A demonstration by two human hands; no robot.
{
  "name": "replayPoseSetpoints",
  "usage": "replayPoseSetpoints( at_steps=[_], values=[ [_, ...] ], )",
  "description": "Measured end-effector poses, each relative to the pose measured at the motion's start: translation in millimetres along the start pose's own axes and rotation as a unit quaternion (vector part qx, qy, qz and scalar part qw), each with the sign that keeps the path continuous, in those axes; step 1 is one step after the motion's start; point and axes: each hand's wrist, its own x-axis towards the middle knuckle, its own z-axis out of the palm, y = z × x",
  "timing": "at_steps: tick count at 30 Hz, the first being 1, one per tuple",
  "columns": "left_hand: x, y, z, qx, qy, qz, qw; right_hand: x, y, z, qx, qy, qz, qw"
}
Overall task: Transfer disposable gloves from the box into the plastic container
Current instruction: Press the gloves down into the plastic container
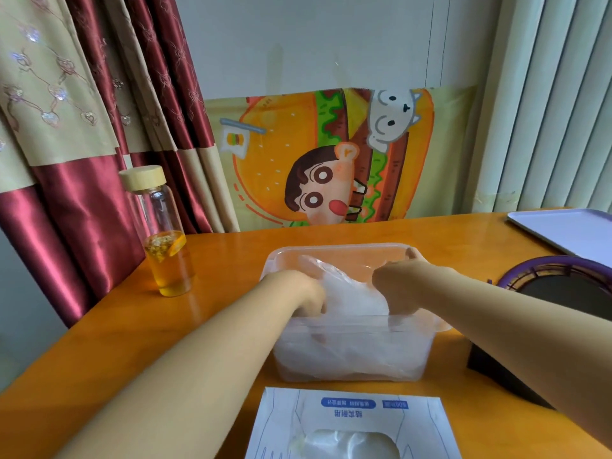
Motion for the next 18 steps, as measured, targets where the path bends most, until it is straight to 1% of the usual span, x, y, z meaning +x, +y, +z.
replayPoseSetpoints(
  at_steps=[3, 6, 9, 11, 12, 14, 15, 16, 18],
  values=[
    [4, 0, 3, 0.015, -0.046, -0.004, 0.999, 4, 0, 8, -0.05, 0.008, 0.013, 0.999],
    [5, 1, 6, 0.028, -0.048, 0.002, 0.998, 6, 2, 13, -0.096, 0.035, 0.027, 0.994],
    [-2, -1, 0, 0.019, -0.032, -0.001, 0.999, -2, 7, 7, -0.1, 0.063, 0.025, 0.993],
    [-12, -3, -5, -0.006, -0.002, -0.009, 1.0, -15, 10, -1, -0.07, 0.103, 0.02, 0.992],
    [-18, -5, -7, -0.028, 0.014, -0.011, 0.999, -23, 11, -6, -0.041, 0.143, 0.012, 0.989],
    [-29, -10, -9, -0.091, 0.047, -0.005, 0.995, -38, 12, -14, 0.034, 0.244, -0.026, 0.969],
    [-36, -12, -9, -0.129, 0.063, 0.001, 0.99, -47, 9, -17, 0.075, 0.284, -0.062, 0.954],
    [-42, -16, -8, -0.165, 0.082, 0.01, 0.983, -58, 6, -19, 0.117, 0.305, -0.104, 0.94],
    [-55, -24, -4, -0.23, 0.12, 0.038, 0.965, -81, -4, -21, 0.169, 0.296, -0.181, 0.923]
  ],
)
